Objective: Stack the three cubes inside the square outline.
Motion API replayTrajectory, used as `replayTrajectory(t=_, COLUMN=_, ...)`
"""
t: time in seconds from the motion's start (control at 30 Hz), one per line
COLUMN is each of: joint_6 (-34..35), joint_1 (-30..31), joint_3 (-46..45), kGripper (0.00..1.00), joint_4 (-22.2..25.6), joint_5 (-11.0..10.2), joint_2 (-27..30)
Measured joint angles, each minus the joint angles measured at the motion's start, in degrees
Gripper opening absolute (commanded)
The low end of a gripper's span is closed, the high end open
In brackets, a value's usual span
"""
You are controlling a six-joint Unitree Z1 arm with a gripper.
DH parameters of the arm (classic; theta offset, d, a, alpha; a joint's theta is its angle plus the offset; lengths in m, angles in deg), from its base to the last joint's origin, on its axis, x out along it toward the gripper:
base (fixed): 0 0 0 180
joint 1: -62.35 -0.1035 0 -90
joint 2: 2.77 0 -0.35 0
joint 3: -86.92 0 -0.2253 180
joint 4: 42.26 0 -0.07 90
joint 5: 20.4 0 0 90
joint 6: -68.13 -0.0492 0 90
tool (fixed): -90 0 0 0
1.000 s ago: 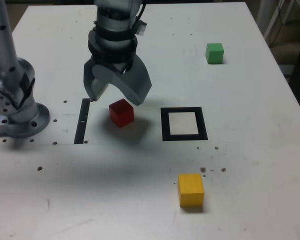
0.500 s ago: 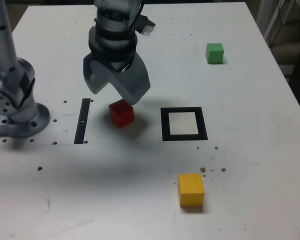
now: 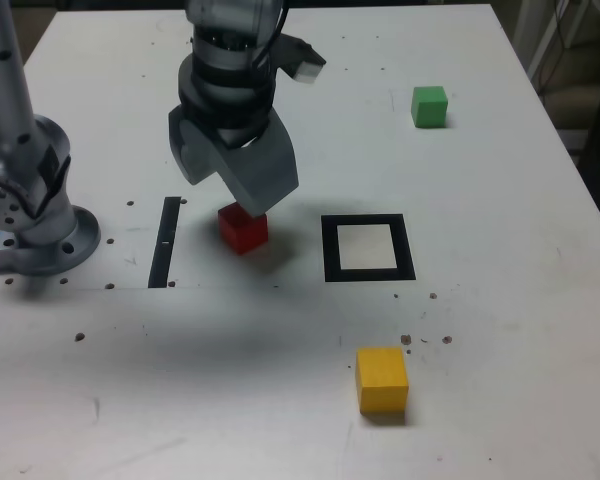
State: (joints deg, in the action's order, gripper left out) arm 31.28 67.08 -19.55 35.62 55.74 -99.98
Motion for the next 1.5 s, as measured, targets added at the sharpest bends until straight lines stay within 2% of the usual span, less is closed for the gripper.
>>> replayTrajectory(t=0.33, joint_6=0.72, joint_1=1.68, joint_3=-2.0, kGripper=0.98, joint_4=-2.67, joint_5=0.16, joint_2=-0.22)
replayTrajectory(t=0.57, joint_6=1.07, joint_1=2.04, joint_3=-3.02, kGripper=0.98, joint_4=-5.27, joint_5=0.27, joint_2=-2.44)
replayTrajectory(t=0.8, joint_6=1.58, joint_1=2.71, joint_3=-3.2, kGripper=0.93, joint_4=-6.82, joint_5=0.47, joint_2=-4.28)
replayTrajectory(t=1.07, joint_6=2.82, joint_1=2.79, joint_3=-3.29, kGripper=0.78, joint_4=-7.65, joint_5=0.49, joint_2=-5.78)
replayTrajectory(t=1.33, joint_6=4.04, joint_1=2.94, joint_3=-3.29, kGripper=0.46, joint_4=-9.1, joint_5=0.25, joint_2=-6.33)
replayTrajectory(t=1.5, joint_6=4.06, joint_1=3.22, joint_3=-3.29, kGripper=0.39, joint_4=-9.88, joint_5=0.31, joint_2=-6.33)
